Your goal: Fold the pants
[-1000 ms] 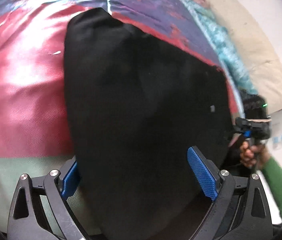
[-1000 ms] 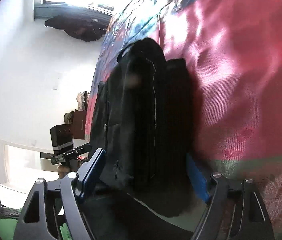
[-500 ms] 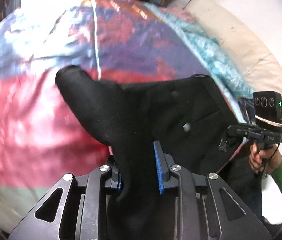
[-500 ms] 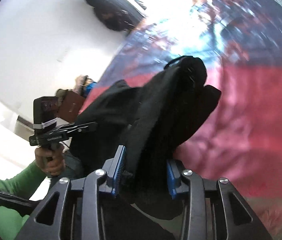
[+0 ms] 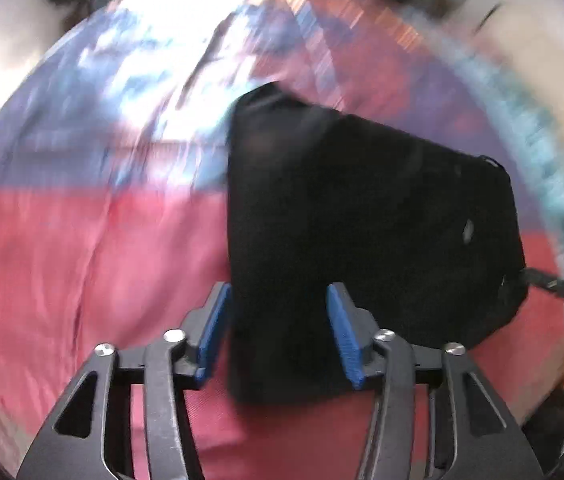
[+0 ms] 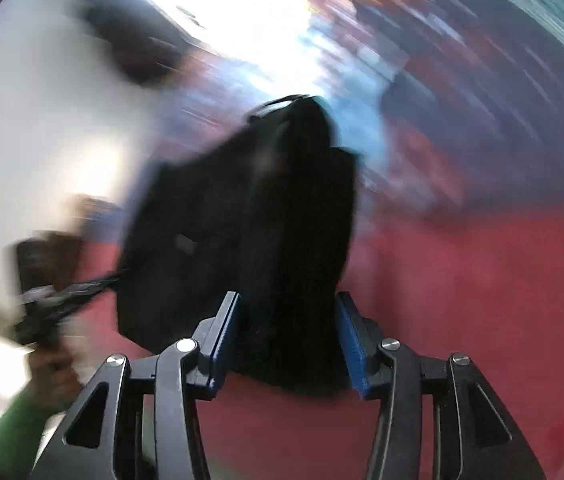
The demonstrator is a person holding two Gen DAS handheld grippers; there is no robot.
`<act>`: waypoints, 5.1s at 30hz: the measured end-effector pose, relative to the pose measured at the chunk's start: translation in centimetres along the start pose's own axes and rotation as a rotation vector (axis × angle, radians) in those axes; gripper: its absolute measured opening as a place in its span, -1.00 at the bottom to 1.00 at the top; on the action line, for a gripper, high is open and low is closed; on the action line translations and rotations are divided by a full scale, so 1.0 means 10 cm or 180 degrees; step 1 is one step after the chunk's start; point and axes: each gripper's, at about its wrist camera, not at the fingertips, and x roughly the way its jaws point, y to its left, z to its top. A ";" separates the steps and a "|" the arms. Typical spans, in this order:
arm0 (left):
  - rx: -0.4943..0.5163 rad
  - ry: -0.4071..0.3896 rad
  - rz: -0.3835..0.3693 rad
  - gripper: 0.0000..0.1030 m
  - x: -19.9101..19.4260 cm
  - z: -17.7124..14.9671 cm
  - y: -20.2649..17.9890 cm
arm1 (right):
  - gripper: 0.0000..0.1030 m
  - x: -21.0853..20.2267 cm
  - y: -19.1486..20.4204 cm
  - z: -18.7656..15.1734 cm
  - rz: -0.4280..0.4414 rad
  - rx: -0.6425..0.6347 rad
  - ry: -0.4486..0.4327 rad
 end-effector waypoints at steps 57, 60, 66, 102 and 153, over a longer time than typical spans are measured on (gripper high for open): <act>0.0029 -0.0807 0.0637 0.95 -2.35 -1.81 -0.67 | 1.00 -1.86 1.85 -2.32 -0.1245 -0.0969 -0.1156; 0.0038 -0.0795 0.0622 0.95 -2.34 -1.81 -0.68 | 1.00 -1.87 1.82 -2.34 -0.1241 -0.0921 -0.1128; 0.0124 -0.0797 0.0688 0.97 -2.35 -1.84 -0.73 | 1.00 -1.91 1.78 -2.34 -0.1214 -0.0838 -0.1118; 0.0161 -0.0774 0.0625 0.99 -2.31 -1.74 -0.80 | 1.00 -1.92 1.91 -2.23 -0.1682 -0.0923 -0.1096; 0.0157 -0.0794 0.0592 0.99 -2.32 -1.79 -0.83 | 1.00 -1.90 2.02 -2.32 -0.1597 -0.0822 -0.1140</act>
